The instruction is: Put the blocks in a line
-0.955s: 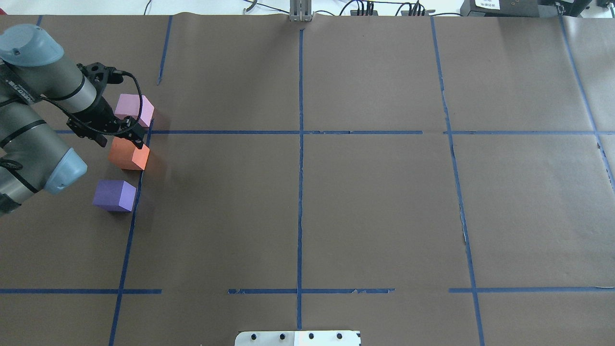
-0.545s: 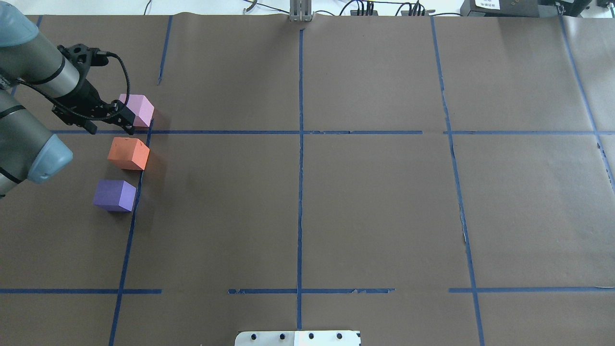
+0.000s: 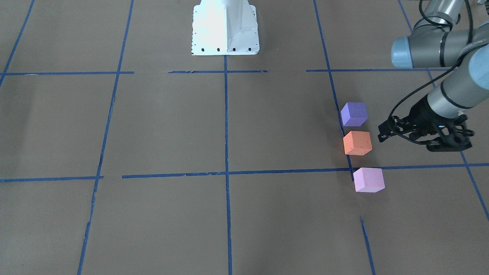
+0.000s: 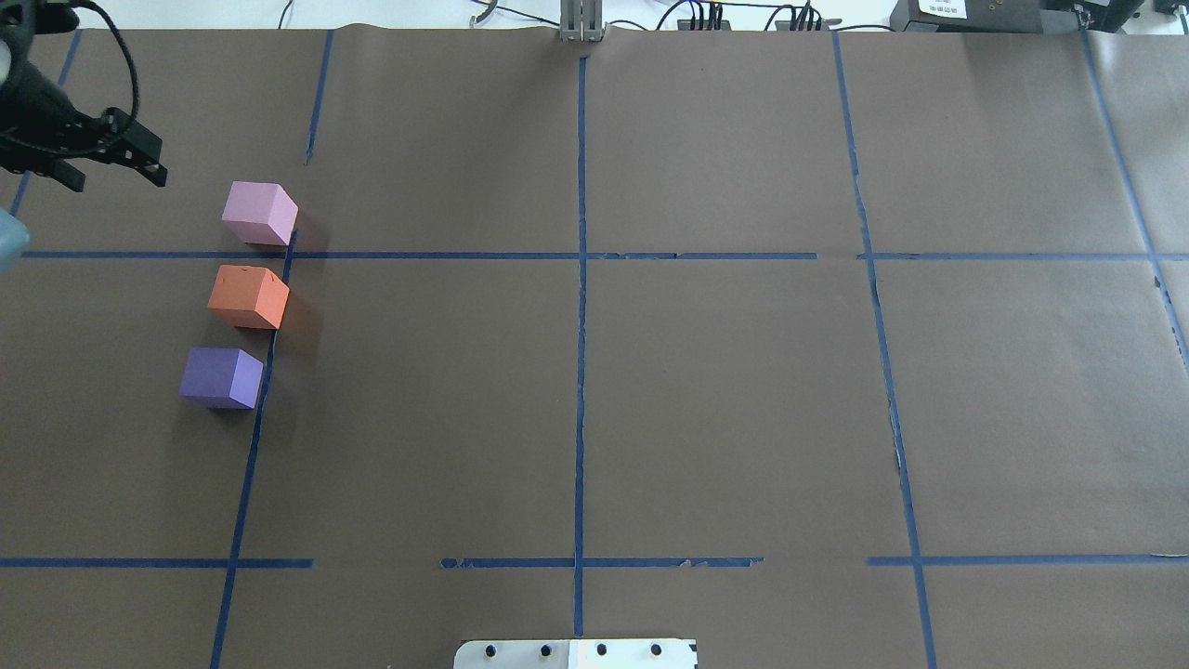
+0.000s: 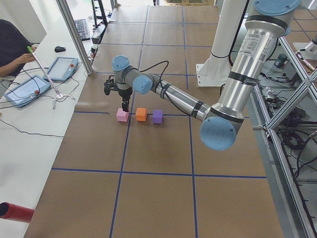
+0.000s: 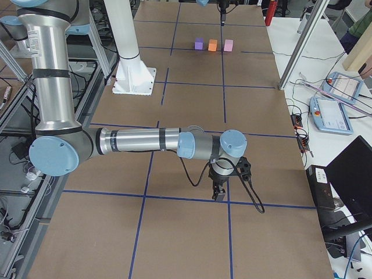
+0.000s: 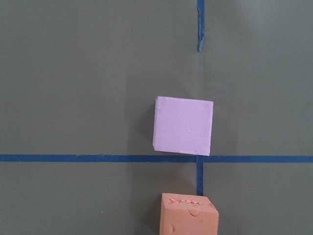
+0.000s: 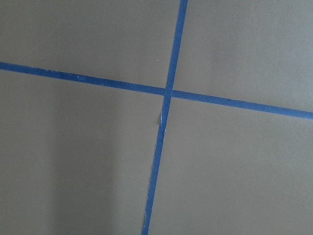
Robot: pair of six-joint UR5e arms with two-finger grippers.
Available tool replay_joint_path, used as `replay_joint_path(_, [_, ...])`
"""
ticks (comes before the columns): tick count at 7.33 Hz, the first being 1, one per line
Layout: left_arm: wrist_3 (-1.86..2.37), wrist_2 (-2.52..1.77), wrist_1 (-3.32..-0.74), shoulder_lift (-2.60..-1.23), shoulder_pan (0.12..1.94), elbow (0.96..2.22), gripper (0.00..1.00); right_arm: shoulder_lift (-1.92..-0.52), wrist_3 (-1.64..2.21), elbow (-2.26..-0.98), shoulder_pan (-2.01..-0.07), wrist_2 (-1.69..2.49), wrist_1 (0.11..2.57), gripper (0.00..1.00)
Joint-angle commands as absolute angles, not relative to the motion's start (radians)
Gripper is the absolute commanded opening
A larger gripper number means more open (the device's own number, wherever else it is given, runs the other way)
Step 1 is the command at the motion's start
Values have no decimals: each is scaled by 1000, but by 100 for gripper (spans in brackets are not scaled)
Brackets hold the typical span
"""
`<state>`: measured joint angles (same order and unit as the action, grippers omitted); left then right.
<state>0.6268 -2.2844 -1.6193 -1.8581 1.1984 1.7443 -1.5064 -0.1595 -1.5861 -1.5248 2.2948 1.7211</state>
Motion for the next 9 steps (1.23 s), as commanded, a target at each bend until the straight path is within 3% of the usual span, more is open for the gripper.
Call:
replay_joint_path(1, [365,-2287,-1624,-1739,1331,1769,100,-1506,-160,-1586,-1525,2295,1721,100])
replay_joint_path(6, [49,-2325,-1715,-1446,1505,1770,100,-1506,-160,-1586,-1525,2295,1721,100])
replay_joint_path(9, [55,-2347,-1726,-1387,1523,1770,100,-1506,-160,-1586,-1525,2295,1721,100])
